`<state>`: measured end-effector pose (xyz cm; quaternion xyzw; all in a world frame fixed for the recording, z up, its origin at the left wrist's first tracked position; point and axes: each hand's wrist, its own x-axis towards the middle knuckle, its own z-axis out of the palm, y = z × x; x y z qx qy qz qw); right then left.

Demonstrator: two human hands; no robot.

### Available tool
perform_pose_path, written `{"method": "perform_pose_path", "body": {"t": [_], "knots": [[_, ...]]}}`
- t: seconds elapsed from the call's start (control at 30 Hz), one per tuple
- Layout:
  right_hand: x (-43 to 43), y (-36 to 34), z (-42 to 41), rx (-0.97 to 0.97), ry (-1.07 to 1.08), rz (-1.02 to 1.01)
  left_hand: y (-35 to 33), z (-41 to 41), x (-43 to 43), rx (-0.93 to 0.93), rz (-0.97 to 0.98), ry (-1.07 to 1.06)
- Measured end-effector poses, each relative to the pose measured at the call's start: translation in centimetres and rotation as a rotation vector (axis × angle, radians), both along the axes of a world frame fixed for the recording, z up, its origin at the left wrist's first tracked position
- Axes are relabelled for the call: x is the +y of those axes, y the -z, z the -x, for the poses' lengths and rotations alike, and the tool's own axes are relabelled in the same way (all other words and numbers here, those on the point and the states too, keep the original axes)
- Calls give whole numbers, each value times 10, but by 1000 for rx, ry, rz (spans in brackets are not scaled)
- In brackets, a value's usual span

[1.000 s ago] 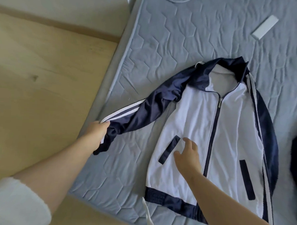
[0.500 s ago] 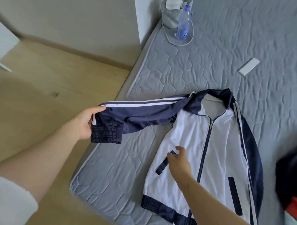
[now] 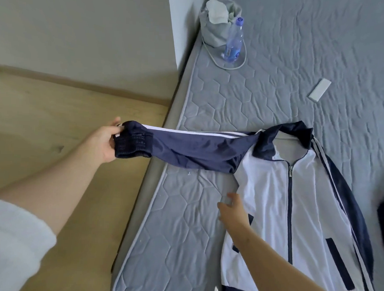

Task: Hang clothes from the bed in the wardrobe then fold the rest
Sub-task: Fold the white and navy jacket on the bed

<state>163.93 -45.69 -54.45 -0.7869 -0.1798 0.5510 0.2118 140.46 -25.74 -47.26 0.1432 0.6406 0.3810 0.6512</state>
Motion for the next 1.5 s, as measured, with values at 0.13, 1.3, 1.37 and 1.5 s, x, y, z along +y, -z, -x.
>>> {"method": "perform_pose_path", "body": {"t": [0.13,1.3,1.37,1.5], "knots": [[21,6,27,-11,-16,-13,-7,17,34,6,-18,259],[-148,62,-305,-74,339,48,89,-465,-183,249,148,811],[-152,68,-311,-56,338,55,96,-459,-193,408,181,876],[-146,67,-315,-16,318,7,99,-447,-191,497,160,855]]}}
